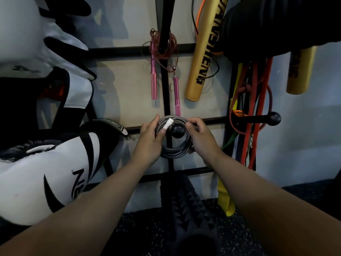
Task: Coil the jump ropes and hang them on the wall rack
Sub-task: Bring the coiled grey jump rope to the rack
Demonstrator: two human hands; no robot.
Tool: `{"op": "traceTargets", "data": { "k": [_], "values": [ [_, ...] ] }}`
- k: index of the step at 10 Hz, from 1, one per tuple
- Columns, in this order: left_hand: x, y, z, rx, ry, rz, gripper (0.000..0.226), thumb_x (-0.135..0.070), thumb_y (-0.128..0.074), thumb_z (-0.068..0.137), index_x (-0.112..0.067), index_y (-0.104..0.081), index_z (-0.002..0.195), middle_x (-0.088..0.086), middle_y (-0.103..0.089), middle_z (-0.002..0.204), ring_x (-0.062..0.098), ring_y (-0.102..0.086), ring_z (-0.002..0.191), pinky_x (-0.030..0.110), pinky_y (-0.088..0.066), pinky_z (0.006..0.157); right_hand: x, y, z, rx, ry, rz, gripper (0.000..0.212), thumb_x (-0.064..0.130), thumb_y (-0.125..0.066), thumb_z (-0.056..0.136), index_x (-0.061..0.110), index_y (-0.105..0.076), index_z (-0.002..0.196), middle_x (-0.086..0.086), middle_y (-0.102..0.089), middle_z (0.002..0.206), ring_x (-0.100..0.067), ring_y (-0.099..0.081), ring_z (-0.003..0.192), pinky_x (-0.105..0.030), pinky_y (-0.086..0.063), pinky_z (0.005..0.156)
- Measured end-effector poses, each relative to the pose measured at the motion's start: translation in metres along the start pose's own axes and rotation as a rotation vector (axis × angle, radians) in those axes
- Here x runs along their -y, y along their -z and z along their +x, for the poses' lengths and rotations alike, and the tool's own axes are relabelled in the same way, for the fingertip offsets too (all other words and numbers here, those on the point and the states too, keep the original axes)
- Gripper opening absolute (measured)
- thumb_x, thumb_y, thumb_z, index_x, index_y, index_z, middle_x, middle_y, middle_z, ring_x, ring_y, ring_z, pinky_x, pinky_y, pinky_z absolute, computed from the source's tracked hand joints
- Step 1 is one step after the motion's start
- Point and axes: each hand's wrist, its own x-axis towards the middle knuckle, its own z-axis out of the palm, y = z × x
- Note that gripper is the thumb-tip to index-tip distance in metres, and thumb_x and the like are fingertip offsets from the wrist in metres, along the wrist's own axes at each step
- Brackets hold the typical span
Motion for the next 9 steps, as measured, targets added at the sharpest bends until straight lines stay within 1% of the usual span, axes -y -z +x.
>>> {"op": "traceTargets", "data": {
  "k": [1, 2, 3, 4, 5, 6, 7, 8, 9],
  "values": [
    [0.012, -0.004, 0.008, -0.025, -0.002, 0.018, 0.054, -0.019, -0.053, 0.104, -0.017, -0.036, 0.156, 0.012, -0.044, 0.145, 0.009, -0.042, 0.125, 0.006, -0.021, 0.094, -0.010, -0.005, 0.010, -0.016, 0.006, 0.010, 0.013, 0.030, -0.050, 0.107, 0.027, -0.063, 0.109, 0.002, -0.066, 0.091, -0.015, -0.060, 0.071, -0.033, -0.052, 0.054],
    [0.024, -0.010, 0.021, -0.096, -0.006, 0.014, 0.049, -0.018, -0.061, 0.099, -0.014, -0.050, 0.147, 0.012, -0.055, 0.141, 0.022, -0.054, 0.128, 0.020, -0.035, 0.104, -0.031, -0.009, 0.029, -0.031, 0.011, -0.061, 0.021, 0.032, -0.057, 0.103, 0.023, -0.071, 0.116, 0.010, -0.068, 0.086, -0.007, -0.058, 0.072, -0.026, -0.045, 0.063],
    [0.028, -0.013, 0.028, -0.143, -0.019, 0.022, 0.041, -0.018, -0.066, 0.095, -0.014, -0.060, 0.136, 0.008, -0.063, 0.130, 0.022, -0.061, 0.117, 0.025, -0.042, 0.102, -0.040, -0.009, 0.037, -0.009, 0.012, -0.122, 0.026, 0.034, -0.059, 0.101, 0.023, -0.073, 0.120, 0.011, -0.069, 0.081, -0.003, -0.054, 0.065, -0.025, -0.041, 0.063],
    [0.035, -0.016, 0.038, -0.174, -0.025, 0.101, 0.038, -0.015, -0.066, 0.094, -0.013, -0.065, 0.131, 0.008, -0.054, 0.121, 0.011, -0.051, 0.098, 0.011, -0.032, 0.093, -0.048, -0.008, 0.047, 0.014, 0.016, -0.208, 0.030, 0.032, -0.062, 0.101, 0.020, -0.073, 0.125, 0.003, -0.070, 0.091, -0.010, -0.060, 0.079, -0.029, -0.044, 0.076],
    [0.043, -0.018, 0.050, -0.165, -0.031, 0.169, 0.035, -0.016, -0.065, 0.094, -0.011, -0.069, 0.128, 0.015, -0.060, 0.119, 0.007, -0.042, 0.092, 0.012, -0.032, 0.091, -0.051, -0.009, 0.053, 0.000, -0.002, -0.290, 0.035, 0.038, -0.065, 0.098, 0.020, -0.073, 0.126, -0.006, -0.071, 0.106, -0.021, -0.065, 0.097, -0.033, -0.050, 0.087],
    [0.048, -0.019, 0.061, -0.132, -0.042, 0.208, 0.028, -0.018, -0.068, 0.091, -0.008, -0.073, 0.117, 0.026, -0.066, 0.111, 0.012, -0.045, 0.087, 0.024, -0.038, 0.094, -0.058, -0.011, 0.064, -0.036, 0.002, -0.439, 0.039, 0.054, -0.062, 0.089, 0.028, -0.077, 0.115, -0.014, -0.070, 0.110, -0.030, -0.063, 0.105, -0.038, -0.052, 0.089],
    [0.045, -0.016, 0.063, -0.143, -0.048, 0.186, 0.029, -0.018, -0.072, 0.089, -0.010, -0.074, 0.117, 0.022, -0.067, 0.113, 0.017, -0.057, 0.093, 0.022, -0.040, 0.094, -0.051, -0.009, 0.064, -0.016, 0.040, -0.484, 0.029, 0.044, -0.064, 0.094, 0.022, -0.078, 0.108, -0.010, -0.069, 0.095, -0.026, -0.061, 0.093, -0.032, -0.044, 0.073],
    [0.035, -0.013, 0.057, -0.119, -0.066, 0.164, 0.031, -0.017, -0.075, 0.088, -0.014, -0.074, 0.119, 0.016, -0.065, 0.115, 0.025, -0.064, 0.103, 0.022, -0.042, 0.095, -0.034, -0.003, 0.055, -0.014, 0.095, -0.406, 0.026, 0.031, -0.069, 0.096, 0.012, -0.076, 0.111, -0.005, -0.069, 0.091, -0.023, -0.062, 0.087, -0.035, -0.049, 0.073],
    [0.027, -0.006, 0.055, -0.116, -0.060, 0.154, 0.031, -0.018, -0.075, 0.088, -0.017, -0.074, 0.119, 0.015, -0.065, 0.113, 0.027, -0.064, 0.102, 0.026, -0.045, 0.095, -0.021, -0.002, 0.050, -0.039, 0.100, -0.337, 0.035, 0.028, -0.071, 0.095, 0.010, -0.071, 0.125, -0.001, -0.065, 0.096, -0.021, -0.062, 0.095, -0.038, -0.052, 0.090]
  ]
}}
